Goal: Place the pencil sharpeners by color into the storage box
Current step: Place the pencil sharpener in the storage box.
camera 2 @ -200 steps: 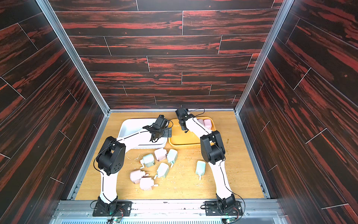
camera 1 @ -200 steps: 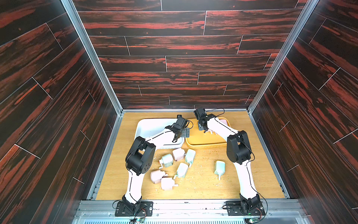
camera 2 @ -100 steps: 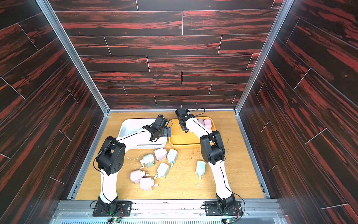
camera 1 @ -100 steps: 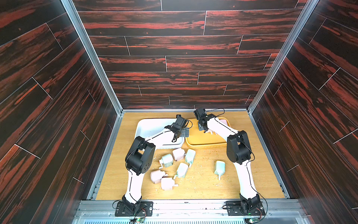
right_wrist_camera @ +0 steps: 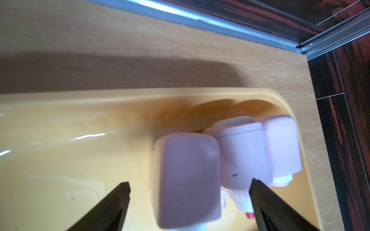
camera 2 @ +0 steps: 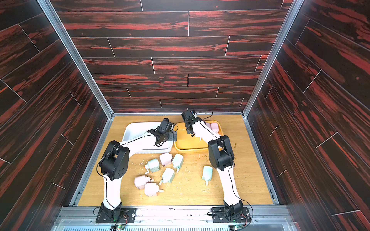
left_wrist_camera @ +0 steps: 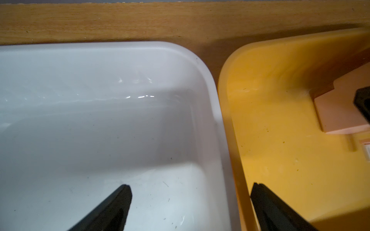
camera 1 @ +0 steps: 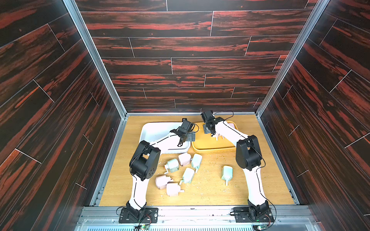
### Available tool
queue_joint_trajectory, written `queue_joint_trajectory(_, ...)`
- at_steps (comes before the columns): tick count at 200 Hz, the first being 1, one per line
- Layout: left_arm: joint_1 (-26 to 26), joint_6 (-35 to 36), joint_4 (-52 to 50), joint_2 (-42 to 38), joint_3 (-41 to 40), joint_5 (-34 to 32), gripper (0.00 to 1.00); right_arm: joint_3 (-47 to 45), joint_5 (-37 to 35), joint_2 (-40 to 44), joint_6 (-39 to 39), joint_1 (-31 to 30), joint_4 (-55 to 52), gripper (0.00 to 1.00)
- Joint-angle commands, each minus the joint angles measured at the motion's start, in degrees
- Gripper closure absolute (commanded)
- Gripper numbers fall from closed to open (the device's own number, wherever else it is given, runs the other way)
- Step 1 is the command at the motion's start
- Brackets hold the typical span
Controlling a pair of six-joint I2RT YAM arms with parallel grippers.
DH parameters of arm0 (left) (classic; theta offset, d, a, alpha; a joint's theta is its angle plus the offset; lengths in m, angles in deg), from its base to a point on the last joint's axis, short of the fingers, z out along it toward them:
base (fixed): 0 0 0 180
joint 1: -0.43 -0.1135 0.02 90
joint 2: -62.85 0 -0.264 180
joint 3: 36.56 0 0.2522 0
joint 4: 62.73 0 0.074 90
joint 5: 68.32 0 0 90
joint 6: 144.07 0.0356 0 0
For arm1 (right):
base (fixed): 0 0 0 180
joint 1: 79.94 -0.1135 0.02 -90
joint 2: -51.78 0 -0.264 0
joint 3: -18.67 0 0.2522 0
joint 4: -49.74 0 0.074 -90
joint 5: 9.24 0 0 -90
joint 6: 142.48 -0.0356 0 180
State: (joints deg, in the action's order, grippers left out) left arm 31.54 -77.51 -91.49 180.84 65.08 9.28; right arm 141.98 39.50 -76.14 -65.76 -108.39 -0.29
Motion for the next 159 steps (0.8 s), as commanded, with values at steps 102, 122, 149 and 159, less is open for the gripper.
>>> queue_joint_trajectory(102,-0.4,-0.4,-1.5,0.2,0.0,0.5,0.00,-10.1,-8.7,1.8,18.8,-0.5,11.7,0.02)
queue_joint_trajectory(122,-0.5,-0.2,-1.9,0.3,-0.1,0.2,0.00,-10.1,-10.6,1.0,19.9,-0.1,11.8,0.02)
queue_joint_trajectory(149,-0.7,-0.1,-2.0,0.1,-0.4,-0.3,0.00,-9.5,-12.7,0.7,19.9,0.4,11.4,0.02)
queue_joint_trajectory(159,-0.7,-0.1,-2.0,0.1,-0.5,-0.3,0.00,-9.4,-12.5,0.7,20.2,0.4,11.4,0.02)
